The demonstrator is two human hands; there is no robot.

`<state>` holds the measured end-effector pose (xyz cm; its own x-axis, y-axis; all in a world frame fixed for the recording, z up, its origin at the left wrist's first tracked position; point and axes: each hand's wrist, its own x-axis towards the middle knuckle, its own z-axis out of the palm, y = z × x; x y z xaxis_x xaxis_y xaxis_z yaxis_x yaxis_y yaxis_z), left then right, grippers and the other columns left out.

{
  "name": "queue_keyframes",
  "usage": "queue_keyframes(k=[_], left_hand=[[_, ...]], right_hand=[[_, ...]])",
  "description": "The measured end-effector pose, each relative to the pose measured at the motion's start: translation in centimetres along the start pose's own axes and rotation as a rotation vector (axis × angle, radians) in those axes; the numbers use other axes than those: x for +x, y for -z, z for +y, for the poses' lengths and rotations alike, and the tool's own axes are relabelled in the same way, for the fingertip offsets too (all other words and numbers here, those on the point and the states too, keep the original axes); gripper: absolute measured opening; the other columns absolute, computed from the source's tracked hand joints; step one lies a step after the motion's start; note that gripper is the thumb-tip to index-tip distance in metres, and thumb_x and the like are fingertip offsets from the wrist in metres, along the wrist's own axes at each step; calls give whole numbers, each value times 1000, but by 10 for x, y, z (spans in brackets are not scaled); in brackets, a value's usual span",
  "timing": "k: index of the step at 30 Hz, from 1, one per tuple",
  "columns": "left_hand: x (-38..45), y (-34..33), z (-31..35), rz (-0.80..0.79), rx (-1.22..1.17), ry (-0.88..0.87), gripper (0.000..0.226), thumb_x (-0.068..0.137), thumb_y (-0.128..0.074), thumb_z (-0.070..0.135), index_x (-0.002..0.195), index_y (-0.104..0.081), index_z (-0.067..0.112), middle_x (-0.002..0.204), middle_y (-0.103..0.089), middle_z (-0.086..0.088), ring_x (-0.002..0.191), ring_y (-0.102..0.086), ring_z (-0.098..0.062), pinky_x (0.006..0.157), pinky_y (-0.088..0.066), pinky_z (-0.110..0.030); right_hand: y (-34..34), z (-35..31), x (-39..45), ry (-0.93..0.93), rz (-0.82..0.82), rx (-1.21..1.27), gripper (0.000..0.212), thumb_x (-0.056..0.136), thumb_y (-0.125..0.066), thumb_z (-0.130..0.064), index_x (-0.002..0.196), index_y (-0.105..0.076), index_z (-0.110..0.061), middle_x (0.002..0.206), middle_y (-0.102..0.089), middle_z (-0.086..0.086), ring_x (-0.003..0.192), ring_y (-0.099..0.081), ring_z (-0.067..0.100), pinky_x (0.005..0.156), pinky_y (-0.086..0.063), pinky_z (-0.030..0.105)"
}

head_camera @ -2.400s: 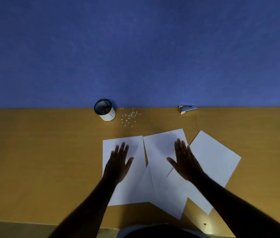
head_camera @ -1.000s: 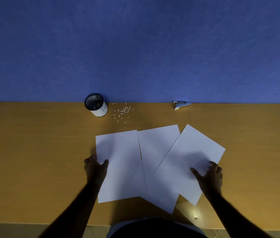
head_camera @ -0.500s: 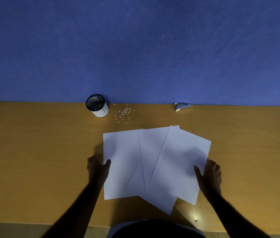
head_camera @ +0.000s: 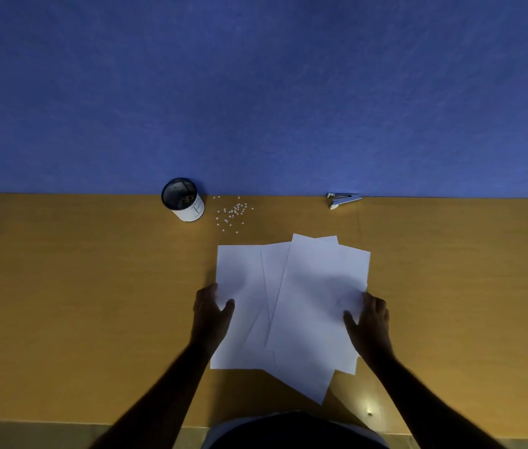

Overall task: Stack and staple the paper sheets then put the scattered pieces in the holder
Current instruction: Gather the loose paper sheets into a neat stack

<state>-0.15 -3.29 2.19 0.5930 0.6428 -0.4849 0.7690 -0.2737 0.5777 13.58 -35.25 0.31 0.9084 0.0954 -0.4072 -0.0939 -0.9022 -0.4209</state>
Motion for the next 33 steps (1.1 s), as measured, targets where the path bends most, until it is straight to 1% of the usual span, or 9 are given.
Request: queue_keyframes(k=[3,6,9,13,17,20,26,30,33], left_hand=[[0,-6,5,-37,0,-15,67,98,-71,37,155,-42,19,155,-44,-5,139,-53,-26,109,-56,-47],[-1,-7,5,-21,15,-8,68,97,-72,37,156,-42,19,156,-46,-6,142,-49,-28,112,-54,-47],[-6,-3,9,-8,15,31,70,99,-71,33,158,-40,14,157,-44,-10,143,-49,-31,111,-52,-45],[-10,-4,10,-48,-21,23,69,99,-71,32,158,-41,14,156,-45,-10,137,-55,-28,108,-54,-41],[-11,-10,19,-79,-34,37,70,97,-72,35,157,-42,16,156,-46,-7,136,-56,-26,107,-56,-41],[-10,-16,24,-111,-80,49,77,88,-72,51,154,-46,20,153,-50,-4,135,-59,-27,107,-58,-45],[-9,-29,40,-119,-150,109,72,96,-76,31,157,-43,9,159,-47,-13,139,-55,-30,110,-53,-42],[-6,-32,42,-117,-204,146,70,95,-78,30,154,-47,7,154,-53,-13,135,-57,-30,105,-51,-37],[-2,-34,44,-124,-309,174,63,94,-79,23,149,-53,5,143,-61,-9,125,-61,-27,102,-53,-38]], right_hand=[[-2,-3,3,53,-55,31,68,94,-68,-30,149,-36,-8,149,-37,17,138,-37,38,111,-39,48],[0,5,6,55,-29,36,67,93,-70,-26,148,-37,-6,146,-41,20,136,-38,39,111,-38,50],[6,15,4,-77,-6,153,55,92,-70,-21,139,-46,-5,135,-50,23,125,-46,39,98,-43,44],[6,15,-5,-37,-4,233,44,94,-67,-20,135,-54,-9,129,-53,13,116,-55,31,96,-53,47],[-9,14,4,27,-47,256,32,87,-64,-33,119,-60,-26,111,-63,1,102,-64,22,83,-61,47],[-26,16,16,58,-90,260,22,85,-62,-35,106,-59,-31,104,-63,1,95,-64,19,77,-62,43],[-34,2,17,100,-172,305,30,85,-60,-43,113,-61,-29,110,-62,1,94,-67,12,76,-64,32],[-39,4,19,100,-193,314,27,84,-63,-41,105,-61,-25,104,-62,8,89,-67,18,71,-62,27],[-48,12,23,99,-200,327,36,85,-64,-46,115,-59,-27,110,-62,6,91,-69,14,76,-64,31]])
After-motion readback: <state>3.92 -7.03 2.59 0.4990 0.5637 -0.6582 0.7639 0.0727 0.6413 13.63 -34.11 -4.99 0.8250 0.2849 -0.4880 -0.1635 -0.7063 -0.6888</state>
